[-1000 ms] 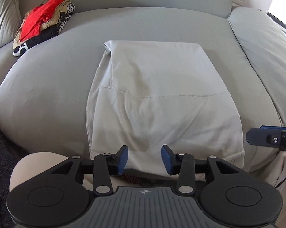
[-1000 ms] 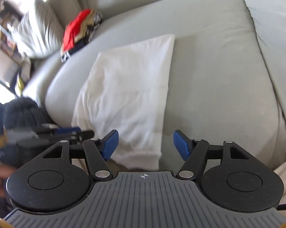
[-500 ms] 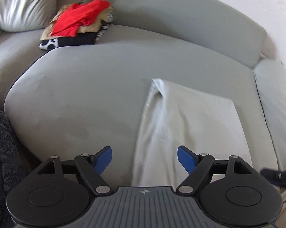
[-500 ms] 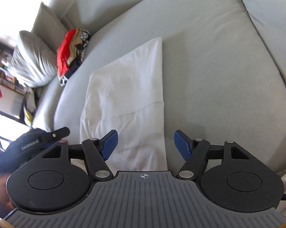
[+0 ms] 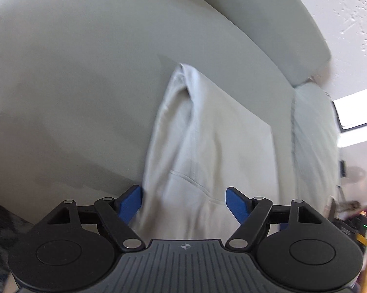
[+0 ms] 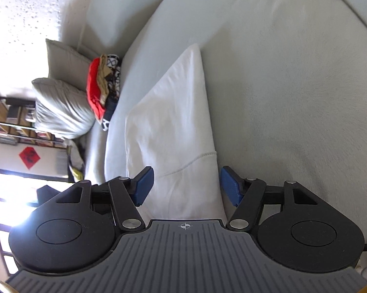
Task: Fold clothes
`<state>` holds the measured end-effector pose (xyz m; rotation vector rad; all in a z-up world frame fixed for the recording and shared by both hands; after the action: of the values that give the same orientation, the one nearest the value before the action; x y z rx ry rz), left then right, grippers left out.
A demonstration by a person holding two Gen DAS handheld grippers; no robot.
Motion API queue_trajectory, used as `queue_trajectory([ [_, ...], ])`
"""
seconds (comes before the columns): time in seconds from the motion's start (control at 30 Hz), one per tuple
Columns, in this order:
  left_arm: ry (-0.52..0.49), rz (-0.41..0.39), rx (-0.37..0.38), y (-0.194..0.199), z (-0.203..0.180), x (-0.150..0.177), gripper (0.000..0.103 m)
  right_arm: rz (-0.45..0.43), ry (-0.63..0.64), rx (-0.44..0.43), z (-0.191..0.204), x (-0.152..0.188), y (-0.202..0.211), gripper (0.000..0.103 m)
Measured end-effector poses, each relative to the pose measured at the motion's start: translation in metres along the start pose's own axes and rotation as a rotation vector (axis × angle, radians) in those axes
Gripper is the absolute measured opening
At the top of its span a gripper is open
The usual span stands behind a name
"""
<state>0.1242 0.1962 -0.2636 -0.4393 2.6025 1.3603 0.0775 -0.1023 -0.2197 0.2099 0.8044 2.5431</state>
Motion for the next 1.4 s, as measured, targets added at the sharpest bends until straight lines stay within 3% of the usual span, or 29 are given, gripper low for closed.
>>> queue_trajectory([
  [0.13,-0.023,0.066,0.073,-0.021,-0.009,0.004,0.074,0.016,-0.031,-0.035,-0.003,-0.012,-0.011,0.060],
  [0.37,0.074,0.068,0.204,-0.051,-0.011,-0.017,0.077,-0.003,-0.066,-0.082,0.003,-0.043,-0.042,0.055],
  [0.43,0.089,0.053,0.235,-0.057,-0.014,-0.023,0.076,-0.014,-0.068,-0.087,0.006,-0.052,-0.054,0.048],
  [0.53,0.115,0.024,0.251,-0.071,-0.020,-0.031,0.067,-0.034,-0.096,-0.085,0.003,-0.065,-0.071,0.023],
  [0.57,0.122,0.015,0.251,-0.076,-0.023,-0.034,0.064,-0.040,-0.108,-0.082,0.002,-0.069,-0.076,0.008],
  [0.63,0.128,0.000,0.233,-0.085,-0.027,-0.039,0.053,-0.056,-0.103,-0.063,0.002,-0.073,-0.082,0.007],
  [0.7,0.121,-0.005,0.162,-0.087,-0.029,-0.037,0.019,-0.078,-0.060,-0.024,0.008,-0.071,-0.084,0.004],
  [0.83,-0.008,-0.076,-0.006,-0.070,-0.055,-0.028,0.010,-0.222,0.261,0.181,0.048,-0.048,-0.066,0.005],
  [0.9,-0.145,-0.158,-0.103,-0.051,-0.084,-0.018,0.008,-0.306,0.417,0.229,0.074,-0.029,-0.050,0.004],
  [1.03,-0.371,-0.380,-0.127,0.006,-0.151,0.022,0.008,-0.479,0.649,0.232,0.114,0.020,0.009,0.004],
  [1.1,-0.461,-0.472,-0.092,0.037,-0.181,0.047,0.008,-0.539,0.682,0.193,0.126,0.045,0.048,0.004],
  [1.23,-0.584,-0.584,0.036,0.084,-0.235,0.085,0.008,-0.674,0.696,0.134,0.134,0.084,0.132,0.004],
  [1.4,-0.752,-0.616,0.227,0.122,-0.310,0.120,0.008,-0.866,0.645,0.111,0.127,0.115,0.237,0.004],
])
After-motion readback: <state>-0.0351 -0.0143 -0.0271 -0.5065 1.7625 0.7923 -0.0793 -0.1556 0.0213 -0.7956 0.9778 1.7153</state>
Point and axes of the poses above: each gripper's, at about its wrist camera, not at the fingertips, and y roughly against the way its jaws point, z to its left, x to its underside, the point moved 7 cm from there along -y, roughly the way its jaws point, and after that the axes turned 8 degrees about -y, right-handed, at the moved point
